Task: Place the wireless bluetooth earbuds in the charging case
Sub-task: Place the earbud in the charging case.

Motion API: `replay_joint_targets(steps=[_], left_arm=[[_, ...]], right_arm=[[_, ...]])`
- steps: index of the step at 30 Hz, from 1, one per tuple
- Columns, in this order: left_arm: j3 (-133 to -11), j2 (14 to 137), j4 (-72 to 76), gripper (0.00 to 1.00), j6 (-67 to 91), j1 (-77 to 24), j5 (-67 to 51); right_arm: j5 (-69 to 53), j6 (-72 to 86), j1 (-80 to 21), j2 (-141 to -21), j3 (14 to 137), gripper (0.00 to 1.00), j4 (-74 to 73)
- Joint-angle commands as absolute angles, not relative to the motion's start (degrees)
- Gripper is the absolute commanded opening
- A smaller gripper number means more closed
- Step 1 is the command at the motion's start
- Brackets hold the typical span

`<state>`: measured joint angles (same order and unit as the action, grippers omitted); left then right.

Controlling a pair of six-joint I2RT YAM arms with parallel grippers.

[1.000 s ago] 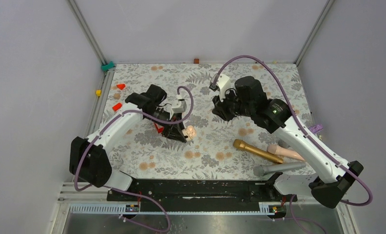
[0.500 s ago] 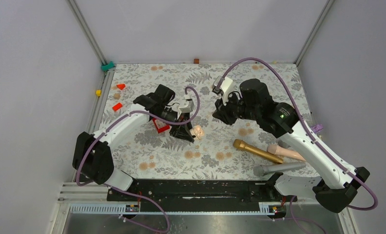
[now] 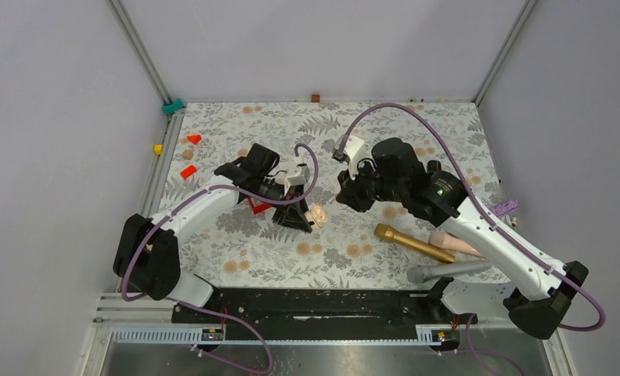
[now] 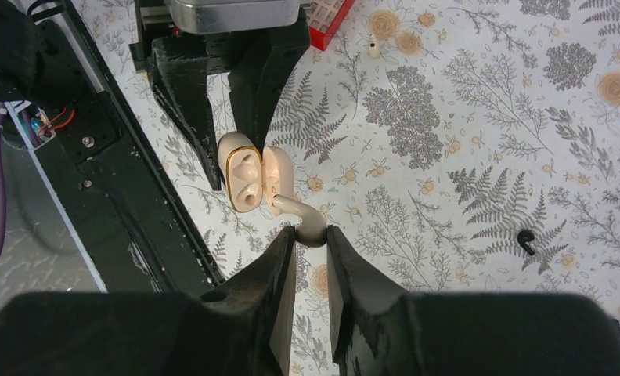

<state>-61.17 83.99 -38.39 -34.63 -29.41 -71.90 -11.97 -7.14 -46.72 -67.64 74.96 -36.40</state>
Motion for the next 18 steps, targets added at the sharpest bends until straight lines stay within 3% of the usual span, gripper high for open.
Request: replay_joint_targets(steps=[1, 18], left_arm=[[-59.84, 80.43, -28.66, 0.00, -28.65, -29.43, -71.10], [-57.04, 77.61, -24.29, 0.00, -26.88, -29.43, -68.73]], right_arm=[[-8.80, -3.13, -47.34, -67.29, 73.74, 0.21, -31.73], [-5.88, 1.29, -50.78, -69.63, 70.66, 0.22, -26.63]])
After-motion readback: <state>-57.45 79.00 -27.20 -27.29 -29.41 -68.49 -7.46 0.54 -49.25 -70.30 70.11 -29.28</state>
